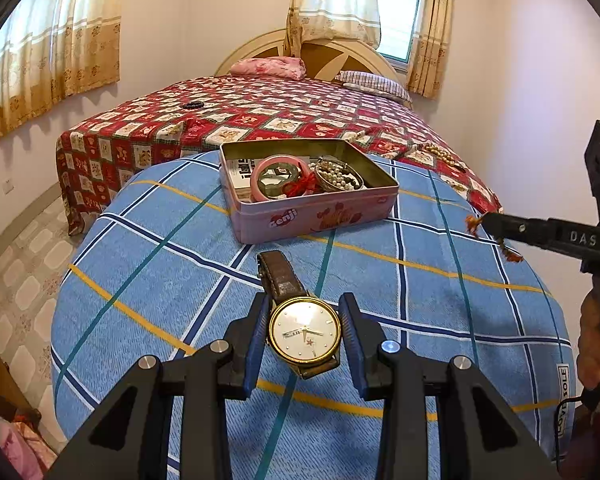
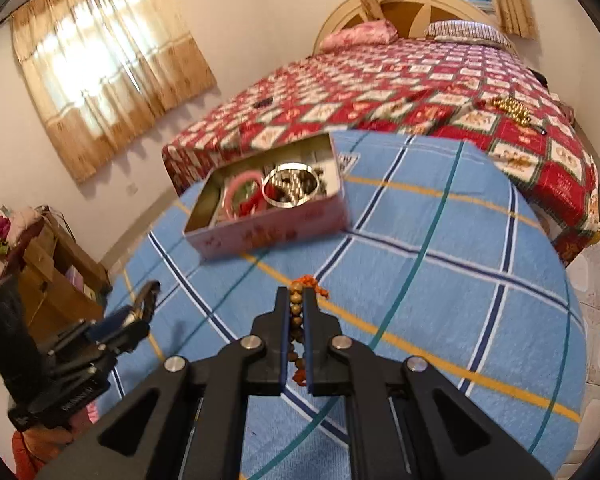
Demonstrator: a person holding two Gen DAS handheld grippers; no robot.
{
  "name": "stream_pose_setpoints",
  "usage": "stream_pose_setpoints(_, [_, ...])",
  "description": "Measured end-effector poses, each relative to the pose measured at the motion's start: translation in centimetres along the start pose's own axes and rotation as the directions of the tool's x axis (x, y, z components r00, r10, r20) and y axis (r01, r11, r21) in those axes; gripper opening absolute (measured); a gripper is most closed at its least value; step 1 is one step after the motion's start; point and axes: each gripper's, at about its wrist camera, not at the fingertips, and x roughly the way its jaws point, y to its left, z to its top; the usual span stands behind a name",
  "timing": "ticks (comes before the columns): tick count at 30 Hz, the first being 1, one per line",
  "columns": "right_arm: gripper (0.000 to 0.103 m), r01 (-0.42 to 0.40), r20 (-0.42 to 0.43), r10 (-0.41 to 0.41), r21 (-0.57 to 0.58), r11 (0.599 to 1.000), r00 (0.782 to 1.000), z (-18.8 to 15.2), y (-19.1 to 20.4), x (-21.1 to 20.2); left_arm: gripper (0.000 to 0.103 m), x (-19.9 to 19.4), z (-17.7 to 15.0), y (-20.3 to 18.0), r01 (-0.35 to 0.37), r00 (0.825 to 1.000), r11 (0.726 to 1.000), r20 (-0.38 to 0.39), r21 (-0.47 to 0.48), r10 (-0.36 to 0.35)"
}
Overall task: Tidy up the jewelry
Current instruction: 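Carry the watch and bead bracelet into the tin and open both tools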
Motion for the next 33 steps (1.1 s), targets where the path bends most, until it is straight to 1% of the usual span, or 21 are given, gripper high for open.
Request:
stream_pose_setpoints(3, [0.008, 0.013, 0.01, -0.013, 0.006, 1.0, 1.0, 0.4, -0.1, 0.1, 0.036, 0.3, 0.1, 0.0, 0.004, 1.0, 1.0, -0.005, 0.002, -0.004])
stream_pose_setpoints(9, [0.008, 0.024, -0.01, -0.024, 0.032, 0.999, 1.0, 0.9, -1.1, 1.2, 0.036, 0.8, 0.3, 0.3, 0.015, 1.0, 1.0, -0.003, 0.002, -0.015])
stream_pose_setpoints(16, [0.008, -0.013, 0.044, 0.012, 0.019, 1.0, 0.999, 2.8, -0.1, 0.6, 0.036, 1.7, 2.0, 0.8, 0.013, 1.0, 1.0, 0.027, -0.002, -0.013])
stream_pose_setpoints(23, [0.008, -0.031, 0.064, 0.03, 0.008, 0.999, 0.997, 4.5, 0.8, 1.9, 0.036, 2.7, 4.1, 1.7, 0.017, 0.998, 1.0, 0.061, -0.013, -0.016])
stream_pose_setpoints(28, [0.008, -0.061, 0.095, 0.059, 0.018, 0.998, 0.994, 6.6, 1.4, 3.6, 0.036, 4.1, 6.7, 1.8, 0.019, 0.995, 1.0, 0.1, 0.0, -0.018])
stream_pose_setpoints(31, [0.008, -0.062, 0.124, 0.059, 0.021, 0.998, 0.991, 7.8, 1.7, 4.7, 0.036, 5.6, 8.4, 1.7, 0.018, 0.993, 1.0, 0.117, 0.01, -0.019])
stream_pose_setpoints(33, [0.008, -0.06, 0.142, 0.057, 0.018, 0.998, 0.988, 8.7, 1.9, 6.2, 0.036, 7.0, 9.5, 1.7, 0.026, 0.992, 1.0, 0.124, 0.002, -0.026])
